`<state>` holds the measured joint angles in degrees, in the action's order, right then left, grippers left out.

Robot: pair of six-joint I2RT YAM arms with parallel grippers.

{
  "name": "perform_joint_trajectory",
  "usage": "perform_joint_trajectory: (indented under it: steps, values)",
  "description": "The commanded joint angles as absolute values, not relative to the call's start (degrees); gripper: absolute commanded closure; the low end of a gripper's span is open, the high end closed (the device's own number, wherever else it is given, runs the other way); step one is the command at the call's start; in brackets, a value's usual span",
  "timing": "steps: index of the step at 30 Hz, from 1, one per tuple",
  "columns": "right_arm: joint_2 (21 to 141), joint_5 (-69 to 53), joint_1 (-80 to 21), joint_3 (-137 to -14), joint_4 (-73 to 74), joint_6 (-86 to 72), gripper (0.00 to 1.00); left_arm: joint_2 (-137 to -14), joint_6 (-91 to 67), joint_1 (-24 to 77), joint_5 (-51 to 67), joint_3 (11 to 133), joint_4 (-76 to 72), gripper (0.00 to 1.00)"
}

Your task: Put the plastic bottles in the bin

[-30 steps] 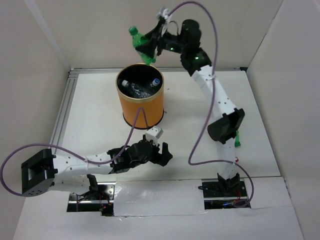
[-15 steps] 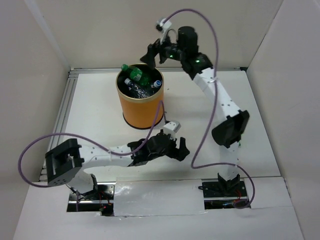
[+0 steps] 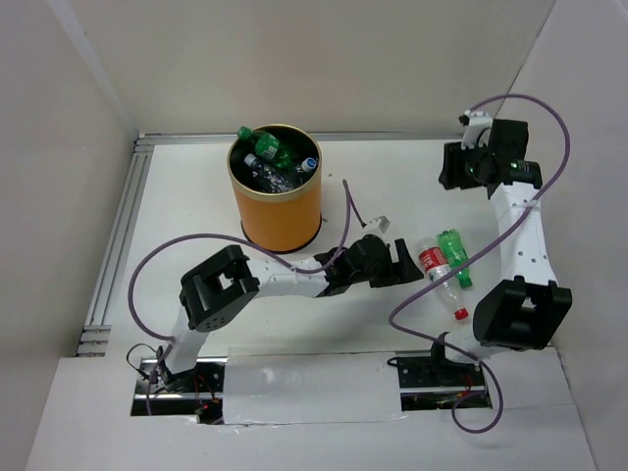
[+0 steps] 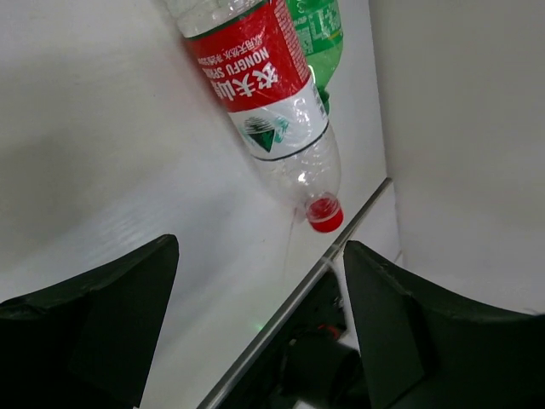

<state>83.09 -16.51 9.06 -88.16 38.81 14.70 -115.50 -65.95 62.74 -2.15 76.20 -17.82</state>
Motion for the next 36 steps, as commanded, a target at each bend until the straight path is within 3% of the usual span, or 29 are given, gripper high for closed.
perform_joint_trajectory:
  steps: [1, 6, 9, 13, 17, 19, 36]
  values:
    - [80.7, -20.3, 12.3, -85.1, 49.4, 18.4, 0.42, -118.2, -75.0, 62.8, -3.4, 82.1, -17.4, 0.09]
    - [78.3, -13.0, 14.1, -77.3, 51.1, 22.4, 0.63, -123.4, -79.4, 62.8, -4.0, 87.6, -15.5, 0.09]
    - [77.1, -8.7, 15.2, -71.7, 49.6, 23.6, 0.64, -126.6, -80.9, 62.8, -4.6, 92.0, -12.9, 0.09]
    - [78.2, -9.2, 17.5, -67.3, 50.4, 26.4, 0.51, -130.6, -81.6, 62.8, -6.0, 99.9, -8.4, 0.09]
    - [80.1, -11.5, 19.3, -65.4, 49.2, 27.6, 0.27, -133.8, -81.7, 62.8, -7.9, 103.9, -6.5, 0.09]
    - [81.6, -14.0, 21.3, -64.9, 49.2, 28.9, 0.23, -135.4, -81.0, 62.8, -7.9, 105.4, -5.7, 0.09]
    - [94.0, -17.5, 21.9, -59.4, 43.1, 31.8, 0.21, -142.6, -75.7, 63.3, -10.8, 116.4, 1.4, 0.11]
